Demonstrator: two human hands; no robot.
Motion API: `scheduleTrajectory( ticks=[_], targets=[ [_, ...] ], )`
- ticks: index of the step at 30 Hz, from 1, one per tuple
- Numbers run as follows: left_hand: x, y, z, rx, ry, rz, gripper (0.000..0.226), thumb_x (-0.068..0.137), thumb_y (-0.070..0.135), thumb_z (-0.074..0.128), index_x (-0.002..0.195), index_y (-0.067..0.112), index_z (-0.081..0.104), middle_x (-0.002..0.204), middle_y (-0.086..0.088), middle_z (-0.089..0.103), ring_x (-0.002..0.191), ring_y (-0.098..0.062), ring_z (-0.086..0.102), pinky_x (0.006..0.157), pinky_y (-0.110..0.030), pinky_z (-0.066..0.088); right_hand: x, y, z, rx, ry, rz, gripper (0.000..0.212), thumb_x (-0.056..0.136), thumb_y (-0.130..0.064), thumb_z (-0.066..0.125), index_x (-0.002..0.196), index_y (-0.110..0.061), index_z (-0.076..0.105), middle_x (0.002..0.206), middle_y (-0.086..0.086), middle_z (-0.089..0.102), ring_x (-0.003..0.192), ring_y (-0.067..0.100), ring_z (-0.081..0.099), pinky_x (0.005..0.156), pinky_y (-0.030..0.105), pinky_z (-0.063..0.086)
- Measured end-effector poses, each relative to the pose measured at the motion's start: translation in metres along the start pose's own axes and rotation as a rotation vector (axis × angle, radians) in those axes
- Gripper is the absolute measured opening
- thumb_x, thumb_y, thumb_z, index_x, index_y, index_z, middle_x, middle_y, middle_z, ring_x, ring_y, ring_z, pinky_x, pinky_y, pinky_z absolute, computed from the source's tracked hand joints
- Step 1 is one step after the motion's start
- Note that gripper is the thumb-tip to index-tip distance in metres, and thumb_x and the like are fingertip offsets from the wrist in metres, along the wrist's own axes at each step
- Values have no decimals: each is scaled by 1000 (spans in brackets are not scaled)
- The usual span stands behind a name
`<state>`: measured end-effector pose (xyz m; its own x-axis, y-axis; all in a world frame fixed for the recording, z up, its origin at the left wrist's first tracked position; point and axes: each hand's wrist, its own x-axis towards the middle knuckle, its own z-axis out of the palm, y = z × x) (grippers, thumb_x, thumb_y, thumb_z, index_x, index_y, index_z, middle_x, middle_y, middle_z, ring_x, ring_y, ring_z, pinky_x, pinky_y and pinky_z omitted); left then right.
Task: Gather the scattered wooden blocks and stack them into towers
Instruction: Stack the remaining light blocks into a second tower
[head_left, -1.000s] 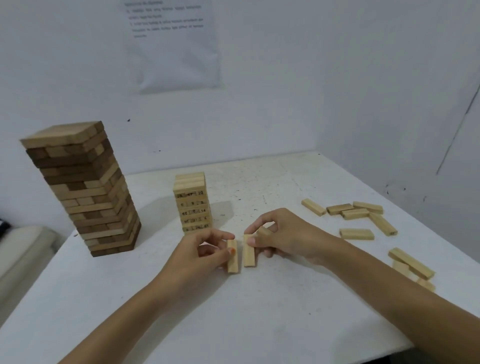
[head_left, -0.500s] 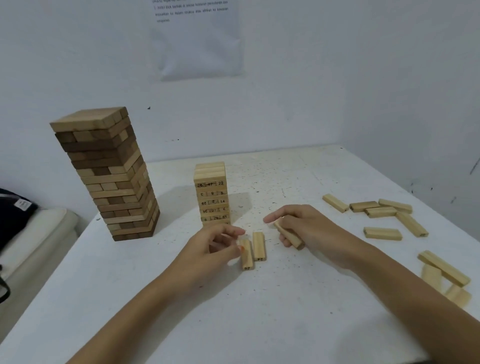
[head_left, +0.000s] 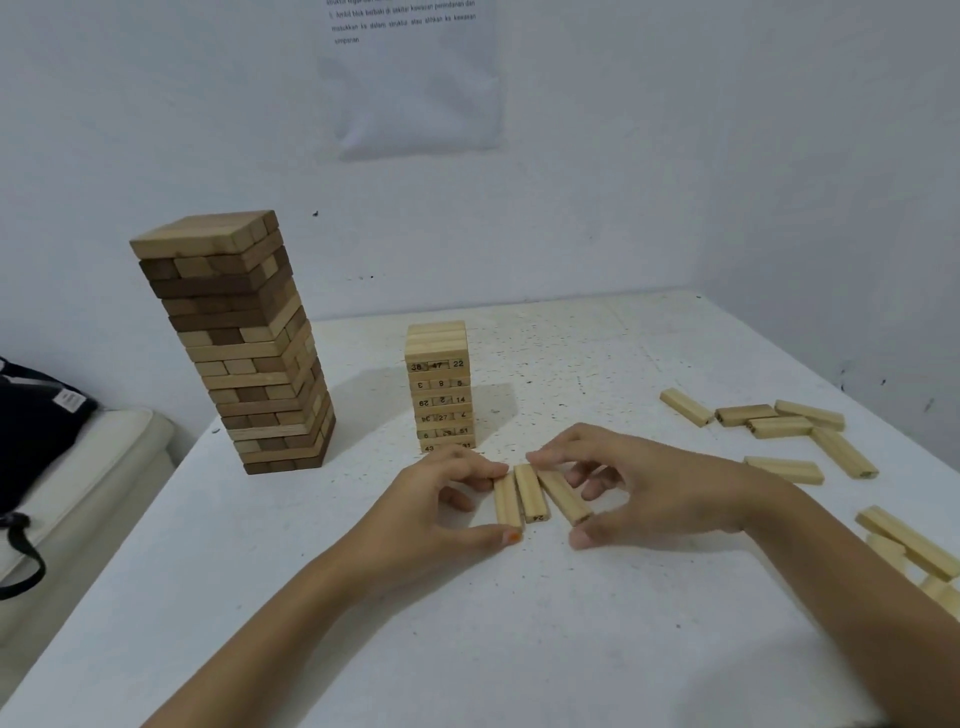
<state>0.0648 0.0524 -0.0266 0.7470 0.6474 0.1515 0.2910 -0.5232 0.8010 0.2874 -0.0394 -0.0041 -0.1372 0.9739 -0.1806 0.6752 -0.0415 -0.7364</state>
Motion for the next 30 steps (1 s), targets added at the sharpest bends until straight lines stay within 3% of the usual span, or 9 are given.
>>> scheduleTrajectory(
  ticks=[6, 14, 19, 23, 30],
  targets=[
    [2, -4, 4, -38, 2, 22, 55, 68, 29, 83, 119, 21, 65, 114, 12, 59, 106, -2, 58, 91, -15, 47, 8, -1, 11, 61, 203, -55, 56, 71, -24, 85, 121, -26, 62, 109, -8, 53, 88, 1, 59, 86, 21, 52],
    [2, -3, 6, -37, 33, 44, 55, 68, 28, 83, 119, 20, 65, 112, 12, 59, 105, -4, 59, 91, -17, 48, 8, -5, 17, 21, 260, -48, 49, 62, -35, 89, 105, -34, 66, 101, -12, 54, 85, 3, 59, 83, 22, 53],
    [1, -2, 6, -42, 40, 48, 59, 62, 39, 80, 117, 21, 66, 112, 12, 59, 103, -3, 60, 91, -17, 48, 7, -6, 17, 35, 251, -57, 53, 61, -34, 90, 109, -32, 66, 100, -13, 55, 84, 1, 59, 84, 23, 53],
    [3, -2, 6, -39, 38, 45, 57, 65, 31, 84, 118, 18, 66, 110, 11, 60, 103, -4, 60, 92, -18, 49, 6, -7, 14, 32, 232, -63, 59, 63, -27, 90, 117, -26, 65, 101, -11, 56, 86, 2, 61, 87, 24, 53],
    [1, -2, 6, -41, 39, 51, 54, 67, 26, 85, 117, 17, 67, 110, 9, 61, 103, -5, 61, 92, -19, 50, 6, -8, 18, 20, 279, -80, 47, 64, -27, 89, 106, -28, 69, 98, -12, 57, 82, 0, 60, 81, 21, 54]
  ],
)
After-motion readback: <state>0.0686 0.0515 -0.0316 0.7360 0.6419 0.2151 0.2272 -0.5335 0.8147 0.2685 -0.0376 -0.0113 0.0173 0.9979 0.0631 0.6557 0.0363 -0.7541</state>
